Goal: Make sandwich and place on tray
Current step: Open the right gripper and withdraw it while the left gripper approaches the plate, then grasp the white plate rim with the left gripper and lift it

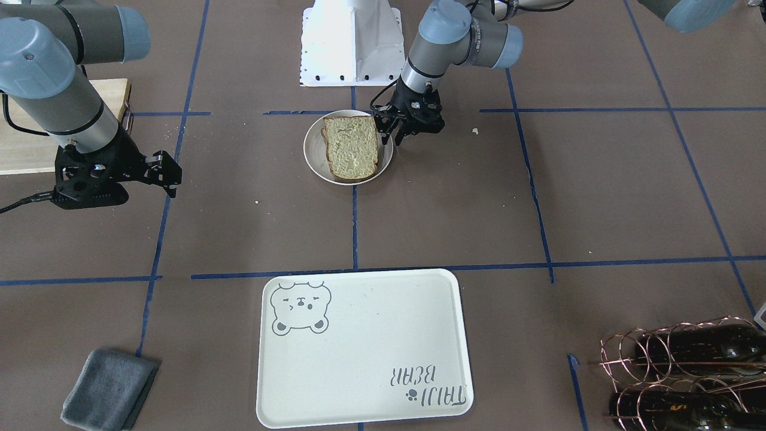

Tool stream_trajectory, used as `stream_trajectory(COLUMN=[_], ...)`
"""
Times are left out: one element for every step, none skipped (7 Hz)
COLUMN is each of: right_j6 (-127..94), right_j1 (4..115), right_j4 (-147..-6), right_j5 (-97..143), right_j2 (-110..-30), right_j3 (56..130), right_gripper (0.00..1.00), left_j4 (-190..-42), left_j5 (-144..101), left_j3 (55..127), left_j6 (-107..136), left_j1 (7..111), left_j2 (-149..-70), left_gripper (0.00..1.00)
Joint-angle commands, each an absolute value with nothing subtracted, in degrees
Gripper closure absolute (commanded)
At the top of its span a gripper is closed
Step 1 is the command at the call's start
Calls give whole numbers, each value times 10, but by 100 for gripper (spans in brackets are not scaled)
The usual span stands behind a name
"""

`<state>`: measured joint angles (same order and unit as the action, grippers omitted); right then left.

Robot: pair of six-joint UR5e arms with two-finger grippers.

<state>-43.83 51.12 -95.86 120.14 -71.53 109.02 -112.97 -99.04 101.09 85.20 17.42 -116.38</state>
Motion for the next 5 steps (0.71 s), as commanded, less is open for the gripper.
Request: stream_trajectory(right_j6=[-433, -432, -432, -432, -431], right_j1=[517, 519, 519, 520, 522], right_j4=[-959, -959, -958, -959, -958], right_j5=[1203, 1203, 1203, 1203, 1205], right_j2=[-718, -719, -718, -718, -719], right_j3=[1091, 1091, 1091, 1091, 1091], right_gripper=[0, 0, 0, 0, 0], left_j4=[-1135, -1138, -1138, -1138, -1138], left_j5=[-991, -991, -991, -991, -993], left_j3=[1002, 1002, 1002, 1004, 1009], left_j6=[852, 853, 853, 853, 852], left_j1=[174, 173, 172, 171, 171], left_j2=[-1167, -1167, -1167, -1167, -1166], left_gripper=[72, 72, 72, 89, 100])
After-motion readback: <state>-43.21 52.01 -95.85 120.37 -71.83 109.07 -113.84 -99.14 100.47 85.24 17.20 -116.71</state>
